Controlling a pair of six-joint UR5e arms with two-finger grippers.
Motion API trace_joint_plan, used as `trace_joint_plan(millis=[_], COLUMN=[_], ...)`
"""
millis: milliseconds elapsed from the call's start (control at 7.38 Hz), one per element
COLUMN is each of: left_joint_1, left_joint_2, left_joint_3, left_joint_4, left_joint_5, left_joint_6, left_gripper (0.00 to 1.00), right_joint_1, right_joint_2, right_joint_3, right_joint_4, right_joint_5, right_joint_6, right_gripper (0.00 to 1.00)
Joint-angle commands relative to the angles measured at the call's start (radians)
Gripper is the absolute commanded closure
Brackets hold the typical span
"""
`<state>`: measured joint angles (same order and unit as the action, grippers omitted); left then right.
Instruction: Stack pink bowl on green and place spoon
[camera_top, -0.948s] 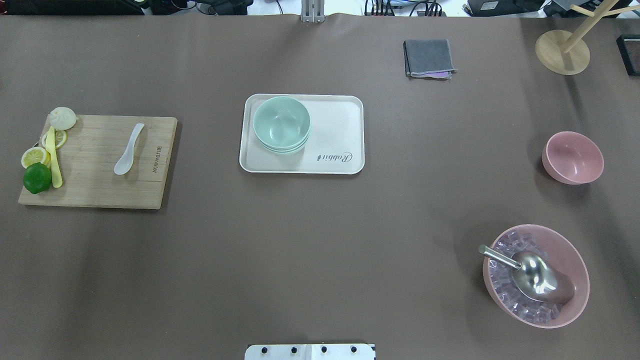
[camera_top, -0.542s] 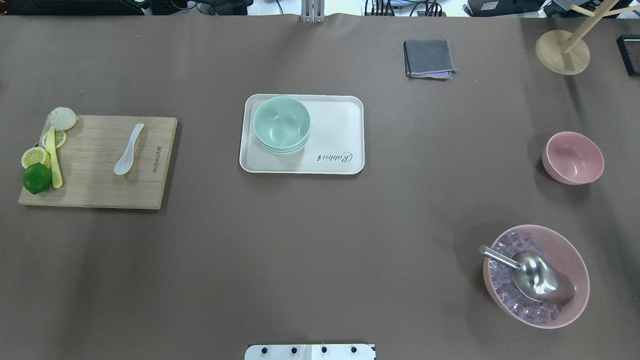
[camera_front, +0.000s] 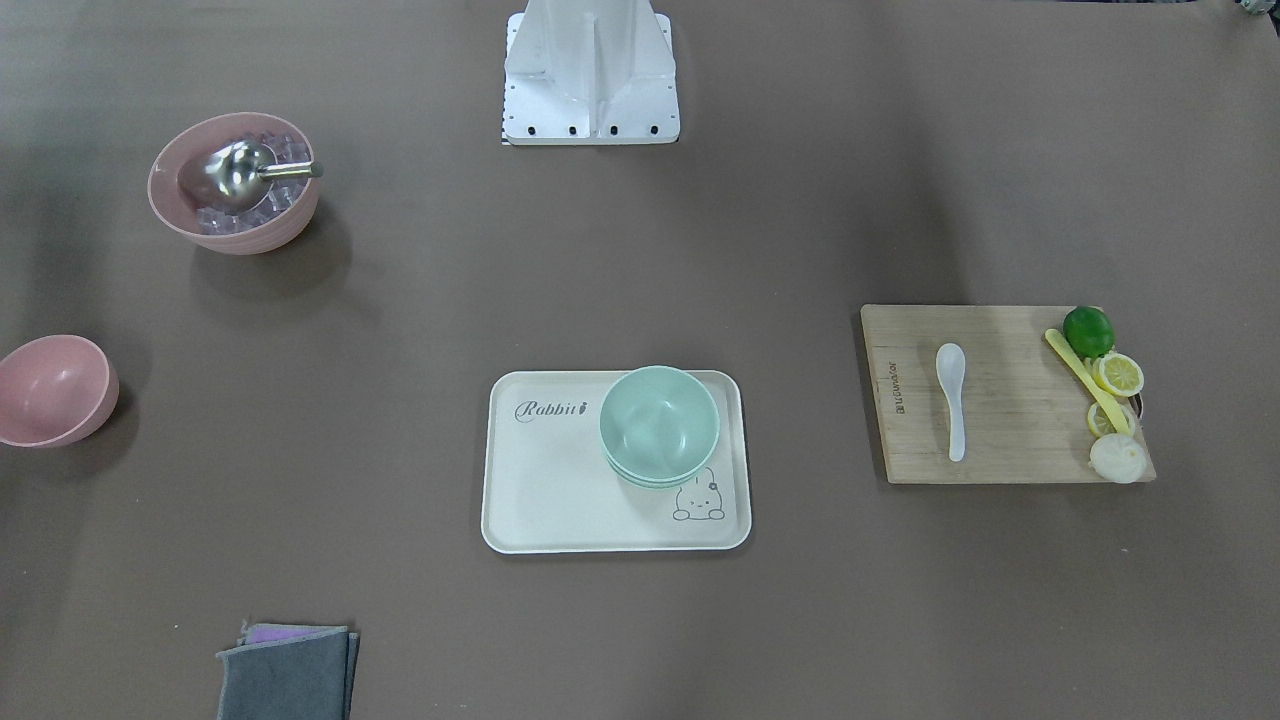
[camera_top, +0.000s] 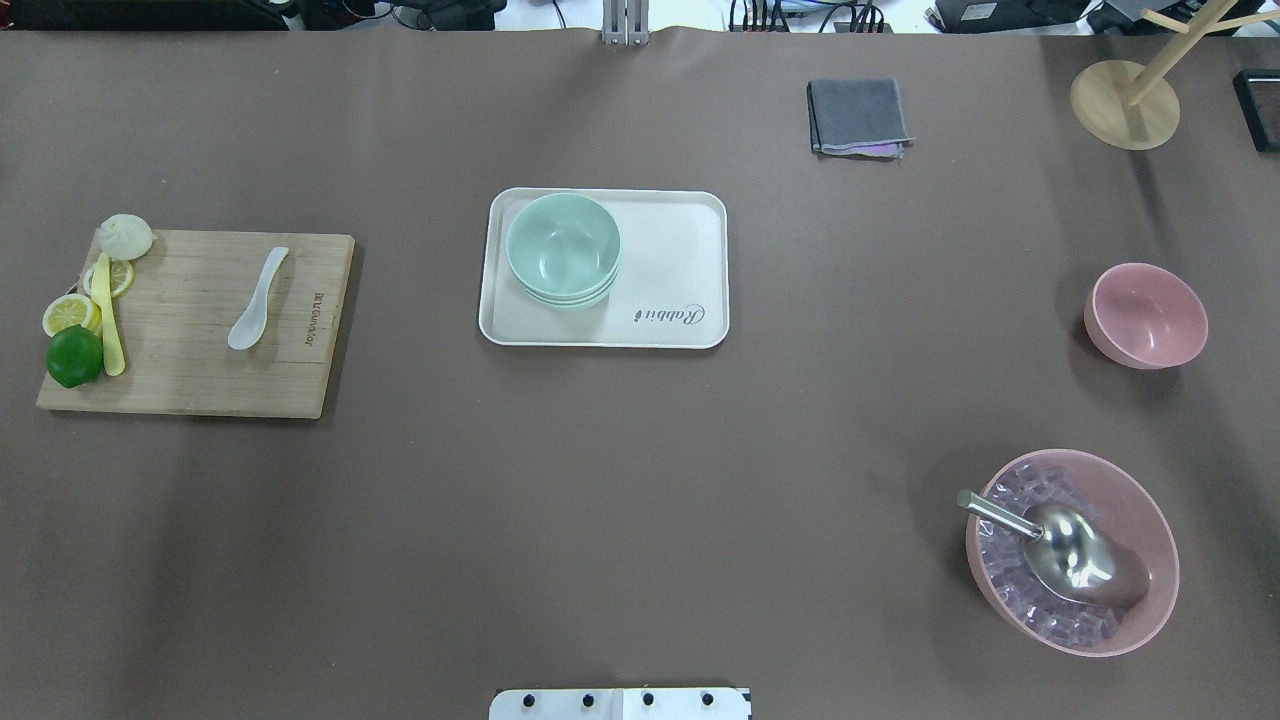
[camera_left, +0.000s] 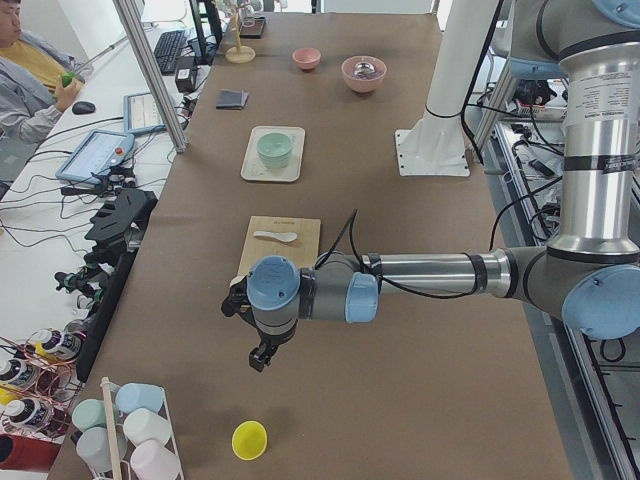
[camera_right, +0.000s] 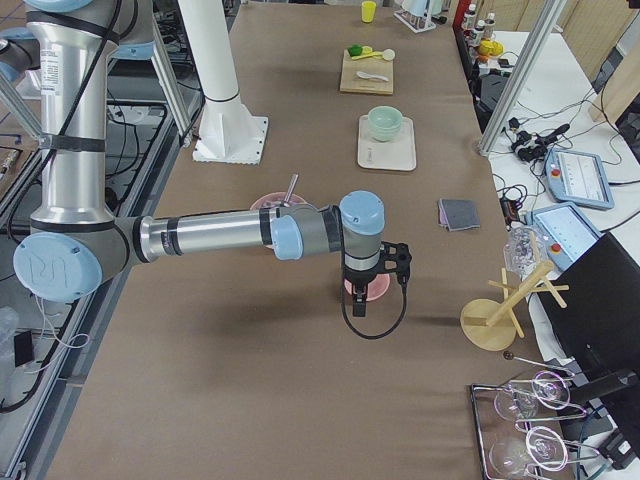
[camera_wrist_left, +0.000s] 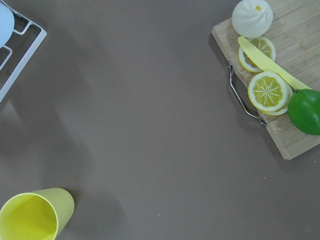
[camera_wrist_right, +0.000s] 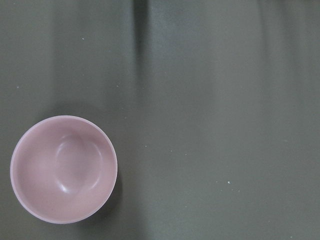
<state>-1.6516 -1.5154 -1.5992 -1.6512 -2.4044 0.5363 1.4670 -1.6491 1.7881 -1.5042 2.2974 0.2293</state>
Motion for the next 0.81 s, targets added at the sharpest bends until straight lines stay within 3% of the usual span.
trace_joint_plan(millis=[0,271,542,677], left_joint_1=[0.001,0.003,0.053,0.096], left_joint_2=[-0.008,-0.009,-0.018,-0.020], left_joint_3=[0.001,-0.005,-0.013,-0.013], left_joint_4=[0.011,0.004,-0.065,-0.138], left_joint_5=[0.008,0.025,0.021,0.016], left_joint_6=[-0.012,-0.120,-0.440,-0.537], left_gripper=[0.00,0.00,0.00,0.00], right_joint_1=[-0.013,-0.024,-0.132,-0.216], right_joint_2=[-0.006,-0.032,-0.022,0.021], right_joint_3=[0.004,0.001,-0.012,-0.013], right_joint_4=[0.030,0.108,0.149,0.151], right_joint_5=[-0.001,0.005,0.027,0.005], right_joint_6=[-0.002,0.019,0.057,0.174], right_gripper=[0.00,0.00,0.00,0.00])
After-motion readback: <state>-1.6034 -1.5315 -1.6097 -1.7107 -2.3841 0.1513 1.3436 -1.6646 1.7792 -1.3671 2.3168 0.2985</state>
